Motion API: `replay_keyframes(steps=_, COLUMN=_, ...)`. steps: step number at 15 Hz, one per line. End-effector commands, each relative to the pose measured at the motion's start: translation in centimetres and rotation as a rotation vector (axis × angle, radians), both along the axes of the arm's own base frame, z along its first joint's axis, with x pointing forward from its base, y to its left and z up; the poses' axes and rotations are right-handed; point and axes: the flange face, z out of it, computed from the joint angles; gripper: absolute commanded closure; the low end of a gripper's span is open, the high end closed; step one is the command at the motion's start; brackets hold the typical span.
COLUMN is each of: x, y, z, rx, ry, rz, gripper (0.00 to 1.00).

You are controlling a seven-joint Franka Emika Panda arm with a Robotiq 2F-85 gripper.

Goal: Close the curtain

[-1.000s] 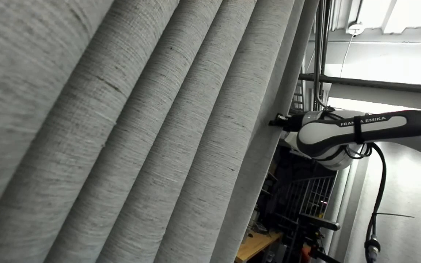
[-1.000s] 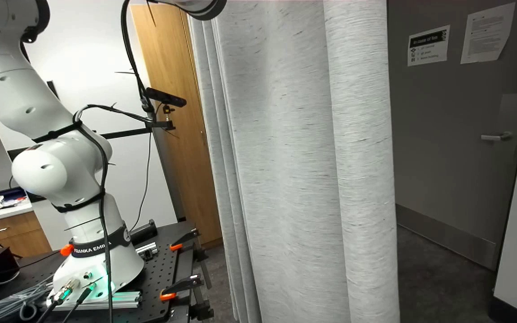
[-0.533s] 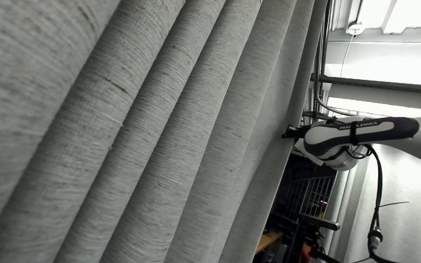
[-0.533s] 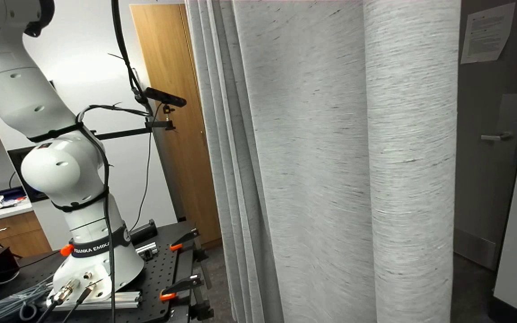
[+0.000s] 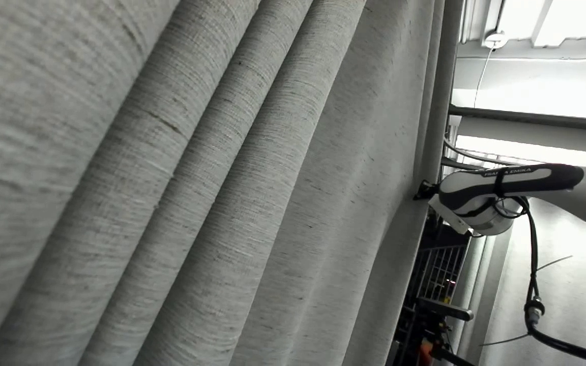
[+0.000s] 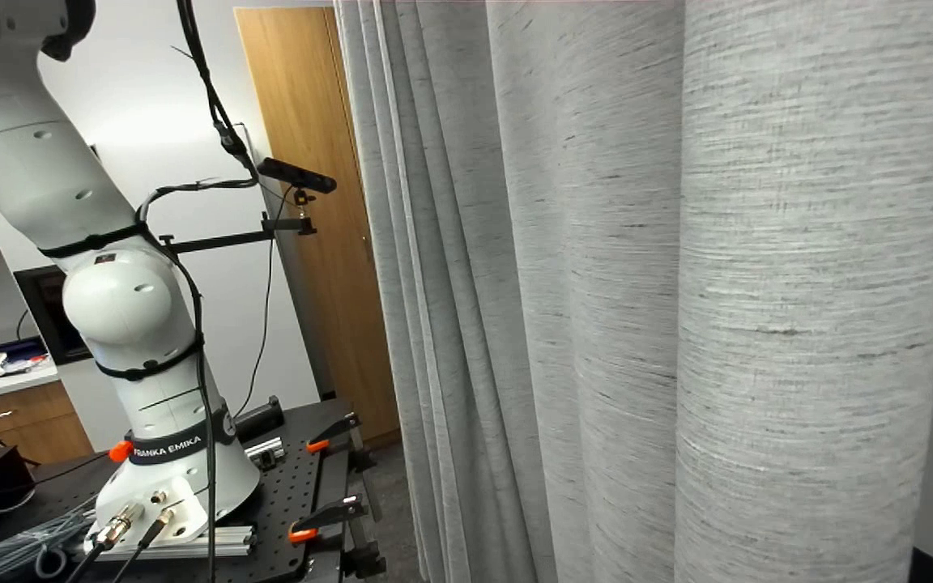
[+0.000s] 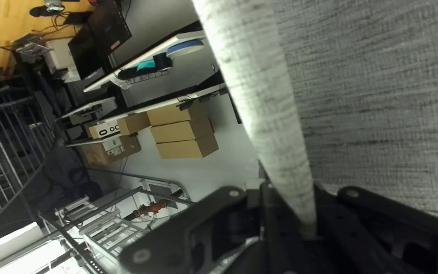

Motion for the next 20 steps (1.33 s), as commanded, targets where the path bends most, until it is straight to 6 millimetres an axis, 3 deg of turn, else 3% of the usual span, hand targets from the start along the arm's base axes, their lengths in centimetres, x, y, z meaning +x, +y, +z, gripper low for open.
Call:
replay_keyframes(steps=1, x=-2.0, y=-5.2, z=-2.9, rx=0.118, ry=0.072, rz=-0.084, gripper=1.00)
replay_keyframes(steps=6, x=-4.7, y=-8.6, z=-2.6, rx=0.155, ry=0.034, rz=-0.135, gripper=1.00)
replay_keyframes(steps=9, x=-7.2, y=-11.5, z=-3.9, rx=0.193, ry=0.037, rz=-0.194, gripper=1.00)
replay_keyframes(steps=12, x=-8.7, y=-13.3, z=-3.3, rx=0.176, ry=0.028, rz=-0.232, gripper=1.00)
replay_keyframes(steps=15, x=-7.2, y=-13.7, z=-3.7, rx=0.175, ry=0.041, rz=-0.190, gripper=1.00)
replay_keyframes(steps=20, x=0.1, y=-11.7, z=-6.1, rx=0.140, ry=0.086, rz=-0.017, gripper=1.00)
